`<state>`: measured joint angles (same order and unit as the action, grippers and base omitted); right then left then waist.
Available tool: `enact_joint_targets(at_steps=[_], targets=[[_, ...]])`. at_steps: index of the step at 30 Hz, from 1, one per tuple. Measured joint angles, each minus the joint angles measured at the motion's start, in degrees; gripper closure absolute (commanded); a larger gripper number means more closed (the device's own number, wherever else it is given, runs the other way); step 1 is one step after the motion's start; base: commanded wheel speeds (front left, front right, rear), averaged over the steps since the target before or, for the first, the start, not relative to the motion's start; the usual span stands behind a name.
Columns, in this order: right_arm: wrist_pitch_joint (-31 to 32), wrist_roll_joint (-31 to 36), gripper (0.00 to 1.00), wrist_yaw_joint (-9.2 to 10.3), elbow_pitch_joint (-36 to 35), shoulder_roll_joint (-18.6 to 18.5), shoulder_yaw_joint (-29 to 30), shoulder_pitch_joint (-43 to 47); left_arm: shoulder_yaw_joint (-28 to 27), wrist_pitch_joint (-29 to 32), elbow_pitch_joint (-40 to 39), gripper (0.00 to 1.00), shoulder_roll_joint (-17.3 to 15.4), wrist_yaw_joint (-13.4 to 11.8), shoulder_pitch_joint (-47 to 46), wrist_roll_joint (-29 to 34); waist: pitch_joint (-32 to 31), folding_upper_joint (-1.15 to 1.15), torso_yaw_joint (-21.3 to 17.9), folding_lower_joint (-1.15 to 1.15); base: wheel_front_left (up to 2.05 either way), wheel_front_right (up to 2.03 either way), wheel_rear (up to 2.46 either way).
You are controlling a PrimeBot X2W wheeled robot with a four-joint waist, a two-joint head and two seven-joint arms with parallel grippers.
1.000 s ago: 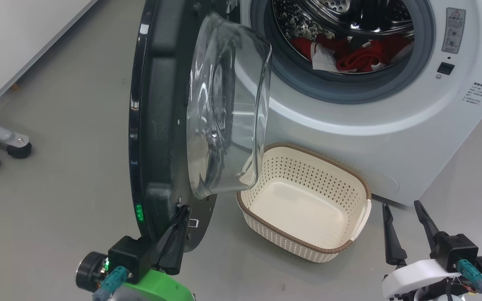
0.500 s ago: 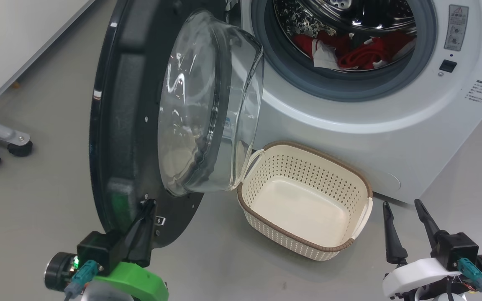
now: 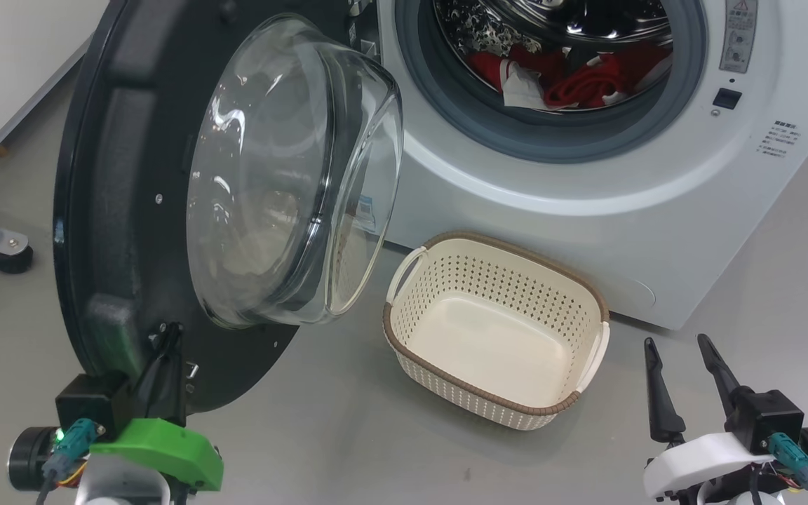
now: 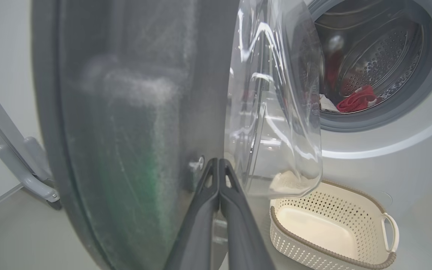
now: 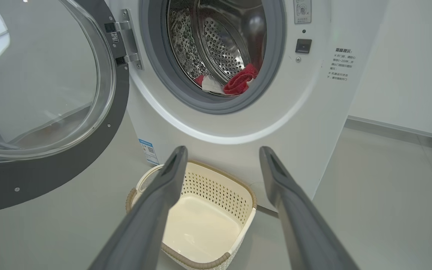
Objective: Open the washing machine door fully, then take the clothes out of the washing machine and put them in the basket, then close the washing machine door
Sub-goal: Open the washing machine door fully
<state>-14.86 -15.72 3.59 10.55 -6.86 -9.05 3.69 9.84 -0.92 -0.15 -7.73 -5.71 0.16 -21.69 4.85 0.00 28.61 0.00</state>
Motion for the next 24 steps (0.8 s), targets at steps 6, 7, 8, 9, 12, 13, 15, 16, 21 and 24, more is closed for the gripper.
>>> enact_joint_targets(at_steps=[6, 7, 8, 9, 12, 13, 15, 16, 21, 24], targets=[[0.0, 0.1, 0.0, 0.0, 0.0, -0.2, 0.2, 0.0, -2.1, -0.4, 2.4, 1.0, -0.5, -0.1, -1.8, 0.0, 0.1, 0.0, -0.5, 0.0, 0.0, 0.0, 0.0], [0.0, 0.1, 0.0, 0.0, 0.0, -0.2, 0.2, 0.0, -2.5, -0.4, 2.9, 1.0, -0.6, -0.1, -2.1, 0.0, 0.1, 0.0, -0.6, 0.0, 0.0, 0.0, 0.0], [0.0, 0.1, 0.0, 0.0, 0.0, -0.2, 0.2, 0.0, -2.9, -0.4, 3.3, 1.0, -0.7, -0.1, -2.3, 0.0, 0.1, 0.0, -0.7, 0.0, 0.0, 0.0, 0.0], [0.0, 0.2, 0.0, -0.01, 0.0, -0.2, 0.0, -0.1, -3.4, -0.4, 3.7, 1.0, -0.9, -0.1, -2.6, 0.0, 0.1, 0.0, -0.8, 0.0, 0.0, 0.0, 0.0], [0.0, 0.2, 0.0, -0.19, 0.0, -0.2, -0.3, -0.2, -5.0, -0.4, 4.9, 1.0, -1.5, -0.1, -3.1, -0.1, 0.1, 0.0, -1.3, 0.0, 0.0, 0.0, 0.0], [0.0, 0.2, 0.0, -0.25, 0.0, -0.2, -0.3, -0.2, -5.5, -0.4, 5.4, 1.0, -1.7, -0.1, -3.4, -0.1, 0.1, 0.0, -1.5, 0.0, 0.0, 0.0, 0.0], [0.0, 0.3, 0.0, -0.49, 0.0, -0.2, -0.3, -0.3, -6.5, -0.4, 6.3, 1.0, -2.3, -0.1, -3.9, -0.5, 0.2, 0.0, -1.9, 0.0, 0.0, 0.0, 0.0], [0.0, 0.3, 0.0, -0.49, 0.0, -0.3, -0.3, -0.4, -7.0, -0.4, 6.9, 1.0, -2.4, -0.1, -4.3, -0.5, 0.2, 0.0, -2.1, 0.0, 0.0, 0.0, 0.0], [0.0, 0.3, 0.0, -0.49, 0.0, -0.5, -0.2, -0.8, -8.6, -0.4, 9.8, 1.0, -3.1, -0.5, -6.6, -1.0, 0.4, 0.0, -2.6, 0.0, 0.0, 0.0, 0.0], [0.0, 0.3, 0.0, -0.51, 0.0, -0.4, -0.6, -0.9, -10.2, -0.4, 11.0, 1.0, -3.8, -0.5, -7.1, -1.2, 0.6, 0.0, -3.1, 0.0, 0.0, 0.0, 0.0]])
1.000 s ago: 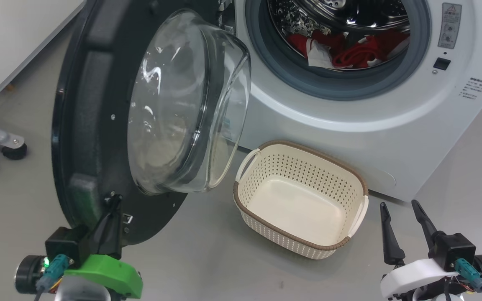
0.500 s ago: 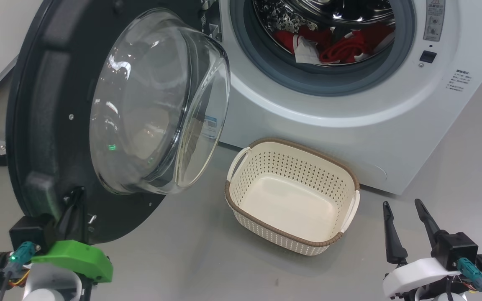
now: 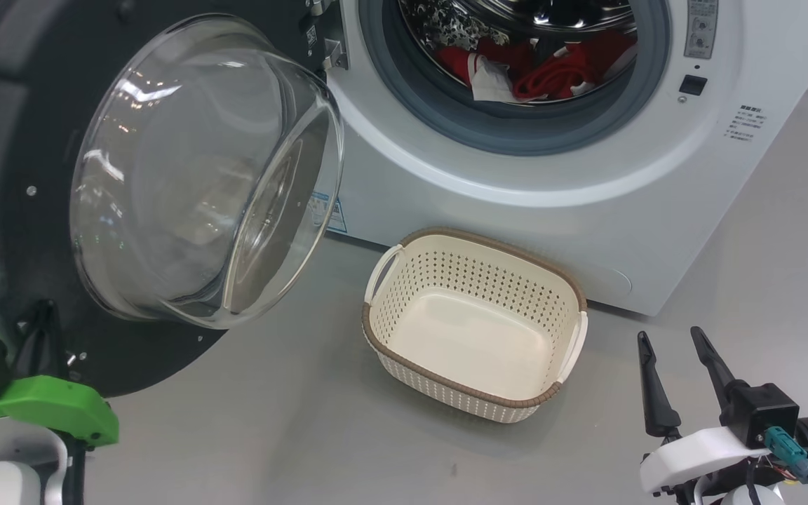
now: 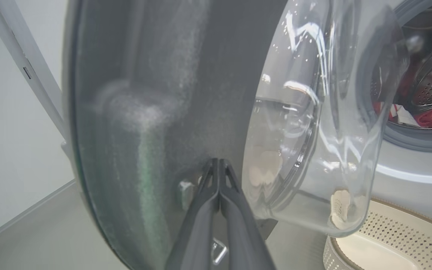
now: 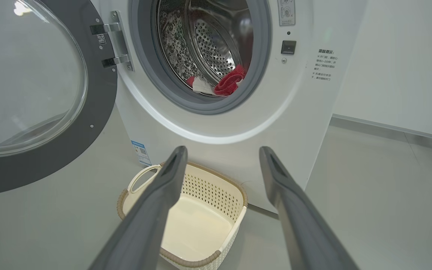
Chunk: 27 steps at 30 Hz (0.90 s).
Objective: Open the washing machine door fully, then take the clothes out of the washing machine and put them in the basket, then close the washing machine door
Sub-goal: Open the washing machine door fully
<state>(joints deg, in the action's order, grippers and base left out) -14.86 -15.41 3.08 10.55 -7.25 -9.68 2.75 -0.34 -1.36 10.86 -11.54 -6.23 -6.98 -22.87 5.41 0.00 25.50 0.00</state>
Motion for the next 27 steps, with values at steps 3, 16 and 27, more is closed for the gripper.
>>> enact_joint_targets(at_steps=[3, 16, 27], targets=[[0.0, 0.0, 0.0, 0.01, 0.0, 0.0, 0.4, 0.0, -1.1, -0.1, 1.6, 1.0, -0.6, 0.0, -1.3, -0.1, 0.2, 0.0, -0.4, 0.0, 0.0, 0.0, 0.0], [0.0, 0.0, 0.0, 0.01, 0.1, 0.0, 0.3, -0.5, -5.8, -1.9, 7.2, 1.0, -2.0, -0.1, -4.5, -0.8, 0.3, 0.0, -2.5, 0.0, 0.0, 0.0, 0.0], [0.0, 0.0, 0.0, -0.02, 0.2, 0.3, -0.2, -1.1, -6.2, -4.9, 7.9, 1.0, -1.5, -0.1, -4.6, -0.7, 0.1, 0.0, -3.5, 0.0, 0.0, 0.0, 0.0]])
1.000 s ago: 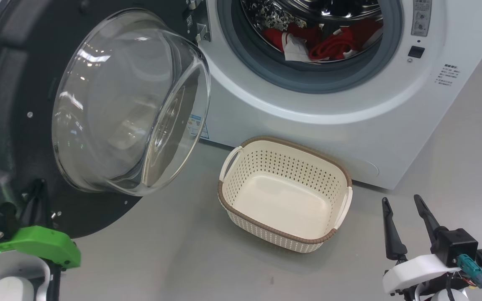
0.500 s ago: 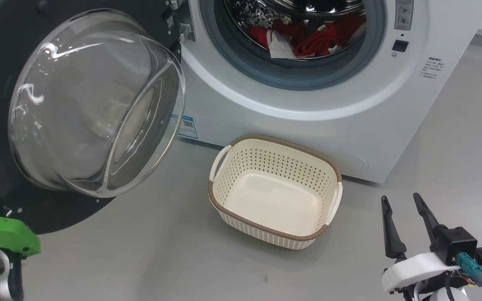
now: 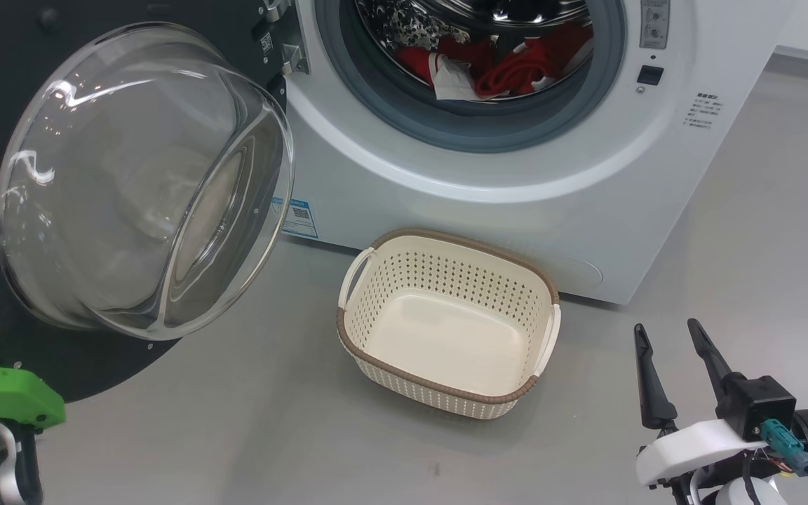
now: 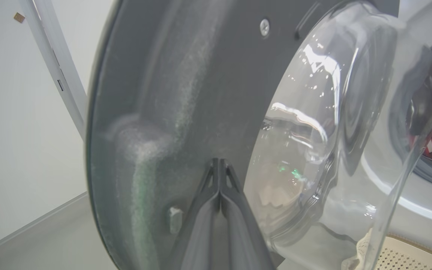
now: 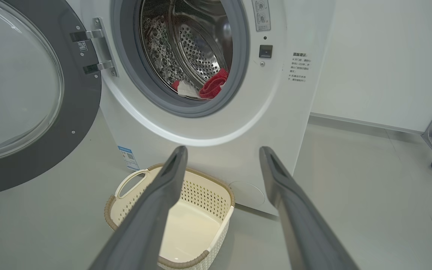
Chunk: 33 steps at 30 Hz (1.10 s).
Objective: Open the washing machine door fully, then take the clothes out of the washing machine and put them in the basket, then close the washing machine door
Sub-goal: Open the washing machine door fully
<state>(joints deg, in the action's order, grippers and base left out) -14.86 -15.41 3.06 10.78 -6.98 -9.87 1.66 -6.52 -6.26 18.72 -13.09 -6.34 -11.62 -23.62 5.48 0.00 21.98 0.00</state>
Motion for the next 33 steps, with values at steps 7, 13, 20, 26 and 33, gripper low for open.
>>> enact_joint_targets(at_steps=[7, 13, 20, 26, 33], targets=[[0.0, 0.0, 0.0, 0.02, -0.1, 0.1, 0.9, 0.0, 0.0, -2.5, -1.8, 1.0, 1.6, 0.0, 2.8, 0.1, -0.3, 0.0, -0.7, 0.0, 0.0, 0.0, 0.0], [0.0, 0.0, 0.0, 0.03, -0.1, 0.1, 1.4, 0.0, 2.9, -3.5, -4.1, 1.0, 3.4, 0.0, 5.9, 1.1, -0.7, 0.0, -0.6, 0.0, 0.0, 0.0, 0.0], [0.0, 0.0, 0.0, 0.03, -0.2, 0.3, 0.6, 0.1, 7.2, -4.0, -7.9, 1.0, 5.1, 0.2, 9.8, 3.1, -1.7, 0.0, -0.6, 0.0, 0.0, 0.0, 0.0], [0.0, 0.0, 0.0, -0.01, -0.4, 0.9, -0.2, 0.1, 11.6, -4.0, -10.7, 1.0, 6.3, 1.9, 12.8, 4.7, -2.2, 0.0, -1.9, 0.0, 0.0, 0.0, 0.0], [0.0, 0.9, 0.0, -0.05, -0.4, 1.1, -0.7, 0.2, 16.6, -3.8, -13.2, 1.0, 7.1, 3.9, 14.6, 5.7, -2.7, 0.0, -4.3, 0.0, 0.0, 0.0, 0.0]])
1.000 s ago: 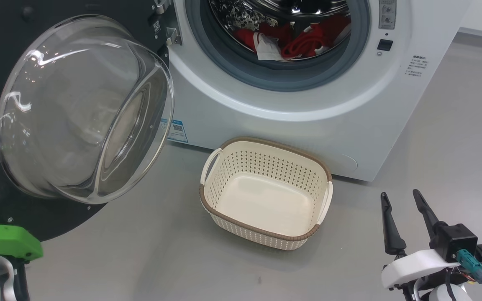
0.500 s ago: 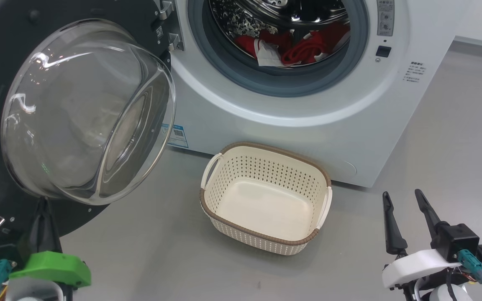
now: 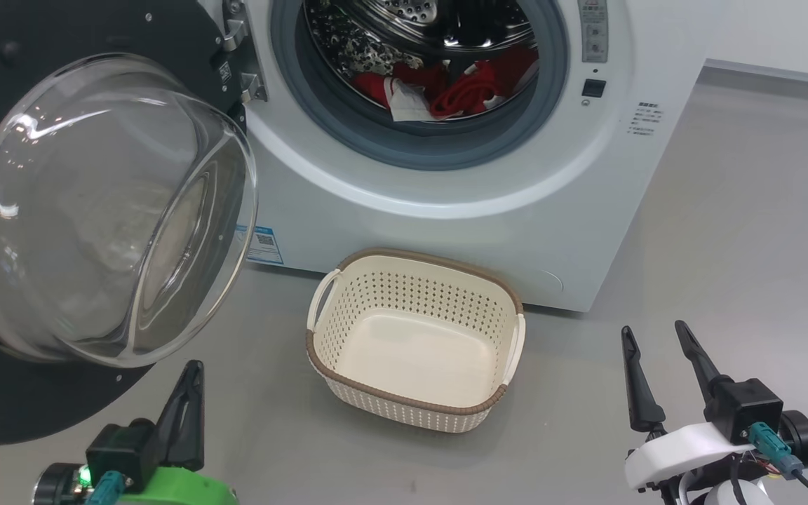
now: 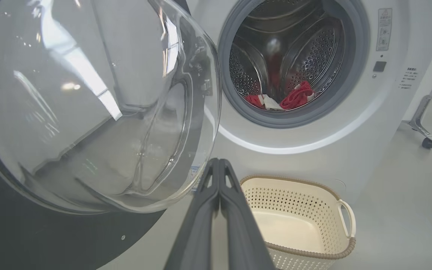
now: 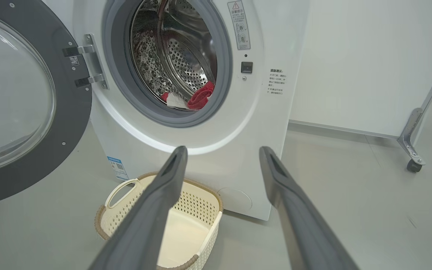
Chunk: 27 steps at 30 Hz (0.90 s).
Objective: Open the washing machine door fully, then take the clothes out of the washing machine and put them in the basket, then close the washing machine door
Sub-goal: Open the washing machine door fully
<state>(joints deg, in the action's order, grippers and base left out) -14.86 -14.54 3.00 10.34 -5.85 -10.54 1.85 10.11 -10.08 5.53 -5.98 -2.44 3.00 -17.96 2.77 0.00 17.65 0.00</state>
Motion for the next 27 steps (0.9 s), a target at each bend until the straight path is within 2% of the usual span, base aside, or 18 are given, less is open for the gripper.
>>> enact_joint_targets(at_steps=[5, 6, 8, 10, 27], targets=[[0.0, 0.1, 0.0, -0.01, -0.1, 0.1, -0.6, 0.0, 0.9, 0.8, -0.5, 0.99, 0.4, 0.3, 1.3, -0.1, -0.5, 0.0, -2.3, 0.0, 0.0, 0.0, 0.0], [0.0, 0.2, 0.0, -0.01, -0.1, 0.2, -0.6, 0.0, 0.9, 1.0, -0.6, 0.88, 0.5, 0.3, 1.6, -0.1, -0.6, 0.0, -2.8, 0.0, 0.0, 0.0, 0.0], [0.0, 0.3, 0.0, -0.01, -0.2, 0.2, -0.8, 0.0, 1.0, 1.2, -0.9, 0.52, 0.5, 0.3, 1.8, -0.1, -0.8, 0.0, -4.0, 0.0, 0.0, 0.0, 0.0], [0.0, 0.3, 0.0, -0.01, -0.4, 0.2, -0.8, 0.0, 1.1, 1.5, -1.2, 0.0, 0.5, 0.3, 1.8, -0.1, -0.9, 0.0, -5.1, 0.0, 0.0, 0.0, 0.0], [0.0, 0.5, 0.0, 0.01, -1.6, 0.6, -0.9, 1.1, -0.9, 2.5, -2.4, 0.0, 0.5, -1.6, 2.0, 1.0, -1.9, 0.0, -14.9, 0.0, 0.0, 0.0, 0.0]])
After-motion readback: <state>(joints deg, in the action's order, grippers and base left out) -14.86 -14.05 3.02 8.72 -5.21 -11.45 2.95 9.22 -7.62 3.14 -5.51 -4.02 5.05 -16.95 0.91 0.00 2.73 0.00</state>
